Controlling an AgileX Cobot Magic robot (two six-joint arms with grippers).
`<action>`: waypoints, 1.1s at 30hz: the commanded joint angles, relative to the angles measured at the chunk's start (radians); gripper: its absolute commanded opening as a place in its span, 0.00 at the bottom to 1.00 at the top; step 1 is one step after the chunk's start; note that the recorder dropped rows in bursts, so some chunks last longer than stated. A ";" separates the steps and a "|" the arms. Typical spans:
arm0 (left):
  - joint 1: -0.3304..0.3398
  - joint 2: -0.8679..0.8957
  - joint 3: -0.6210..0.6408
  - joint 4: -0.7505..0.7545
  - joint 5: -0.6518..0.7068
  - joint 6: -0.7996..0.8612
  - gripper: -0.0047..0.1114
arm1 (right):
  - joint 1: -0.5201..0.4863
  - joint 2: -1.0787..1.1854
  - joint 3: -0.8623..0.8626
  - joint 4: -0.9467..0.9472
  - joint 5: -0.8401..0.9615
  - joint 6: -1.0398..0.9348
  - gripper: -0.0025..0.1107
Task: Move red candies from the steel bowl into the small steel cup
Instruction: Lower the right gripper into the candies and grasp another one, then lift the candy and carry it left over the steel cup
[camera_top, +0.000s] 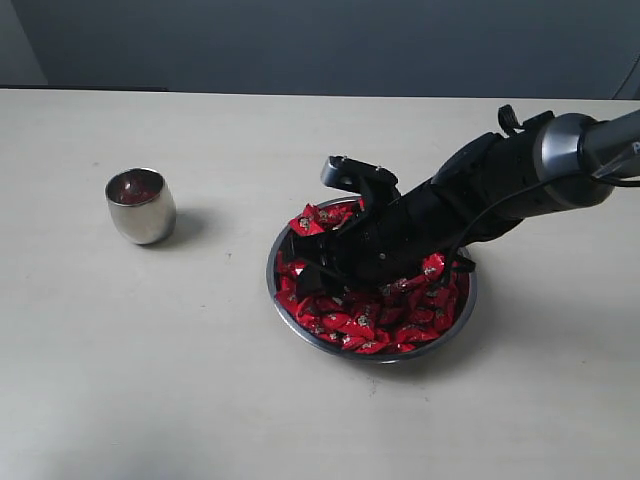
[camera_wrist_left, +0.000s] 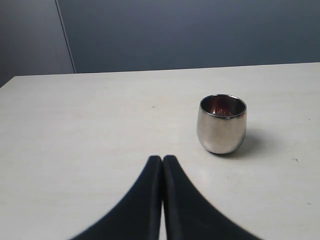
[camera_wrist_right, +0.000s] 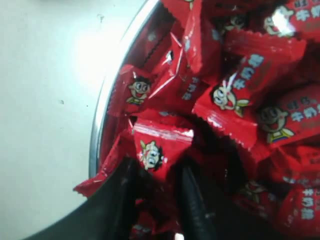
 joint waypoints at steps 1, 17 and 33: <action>0.001 -0.004 0.004 -0.002 0.001 -0.001 0.04 | 0.005 -0.001 -0.005 -0.007 0.007 -0.004 0.20; 0.001 -0.004 0.004 -0.002 0.001 -0.001 0.04 | 0.005 -0.014 -0.005 -0.111 -0.005 0.038 0.20; 0.001 -0.004 0.004 -0.002 0.001 -0.001 0.04 | 0.003 -0.149 -0.005 -0.365 -0.104 0.207 0.20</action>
